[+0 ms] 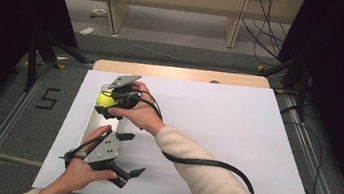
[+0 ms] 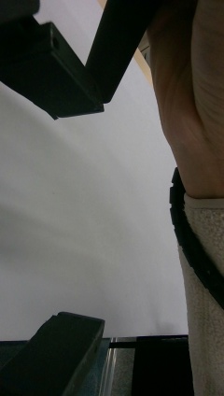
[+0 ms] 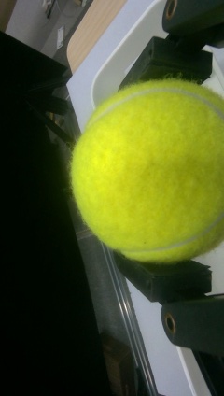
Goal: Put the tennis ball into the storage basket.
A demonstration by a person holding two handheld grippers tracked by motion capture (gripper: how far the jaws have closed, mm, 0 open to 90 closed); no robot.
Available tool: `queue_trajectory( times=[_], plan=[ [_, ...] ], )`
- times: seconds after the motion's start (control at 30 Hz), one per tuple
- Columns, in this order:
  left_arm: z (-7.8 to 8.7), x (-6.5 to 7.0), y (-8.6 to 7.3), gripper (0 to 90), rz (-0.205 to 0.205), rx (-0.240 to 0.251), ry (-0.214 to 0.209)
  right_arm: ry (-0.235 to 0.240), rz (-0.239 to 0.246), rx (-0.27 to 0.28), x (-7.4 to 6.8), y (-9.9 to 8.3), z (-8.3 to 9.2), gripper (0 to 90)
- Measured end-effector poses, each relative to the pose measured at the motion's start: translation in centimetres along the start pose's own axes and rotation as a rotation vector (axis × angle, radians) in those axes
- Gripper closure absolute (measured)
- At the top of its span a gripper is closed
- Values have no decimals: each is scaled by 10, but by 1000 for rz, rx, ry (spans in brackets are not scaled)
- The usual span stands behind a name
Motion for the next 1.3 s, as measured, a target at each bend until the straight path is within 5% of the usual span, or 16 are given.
queue_trajectory(
  times=[1.3],
  plan=[
    [-1,2,-1,0,-12,-10,-6,33,24,-66,-2,-11,-26,261]
  ],
)
Point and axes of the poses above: each handheld gripper's, and its own axes: z roughly backward along the jaws, y roughly out of its top, x roughly to its right, the point moved 3 cm from there along -z, roughly forward along the jaws, and after that the axes turned 2 degrees about y, right-handed, at the moved point
